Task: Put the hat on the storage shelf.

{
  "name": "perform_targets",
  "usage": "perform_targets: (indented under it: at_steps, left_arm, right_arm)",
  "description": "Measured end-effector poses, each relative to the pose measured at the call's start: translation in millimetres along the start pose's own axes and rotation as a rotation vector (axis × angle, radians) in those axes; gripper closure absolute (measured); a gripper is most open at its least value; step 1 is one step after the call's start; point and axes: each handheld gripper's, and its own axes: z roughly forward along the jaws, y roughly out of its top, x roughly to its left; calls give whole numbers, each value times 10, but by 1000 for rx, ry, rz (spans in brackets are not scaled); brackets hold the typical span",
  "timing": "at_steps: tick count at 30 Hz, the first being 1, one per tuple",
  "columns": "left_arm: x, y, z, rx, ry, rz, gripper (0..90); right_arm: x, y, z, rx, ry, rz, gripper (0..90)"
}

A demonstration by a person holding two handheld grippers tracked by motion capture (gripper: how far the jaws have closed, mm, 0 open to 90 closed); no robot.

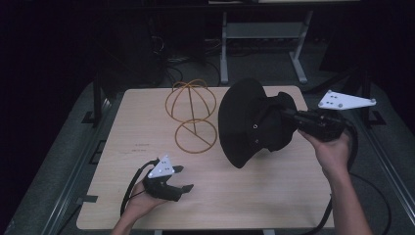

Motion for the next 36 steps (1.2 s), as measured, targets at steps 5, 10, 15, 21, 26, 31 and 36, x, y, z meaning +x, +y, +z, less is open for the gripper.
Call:
perform_targets:
  at_steps: [5, 10, 15, 21, 26, 31, 36]
  left_arm:
    - [19, -3, -4, -5, 1, -7, 261]
    - [43, -7, 3, -20, -1, -29, 261]
    - [49, -15, 8, -12, 2, -29, 258]
    - [47, -32, 16, -1, 5, -25, 256]
    - [60, -43, 11, -1, 6, -31, 253]
    - [64, -52, 16, 5, 7, -29, 255]
    - [75, -54, 24, 9, 8, -28, 254]
  right_arm:
    - [6, 75, 28, 1, 5, -6, 900]
    - [5, 145, 68, 0, 9, -5, 900]
    - [13, 206, 117, 4, 9, -14, 900]
    - [14, 274, 145, 3, 13, -18, 900]
    - [5, 370, 199, -5, 22, -22, 900]
    - [-5, 452, 252, -4, 27, -24, 900]
    - [-8, 521, 327, 0, 24, -34, 900]
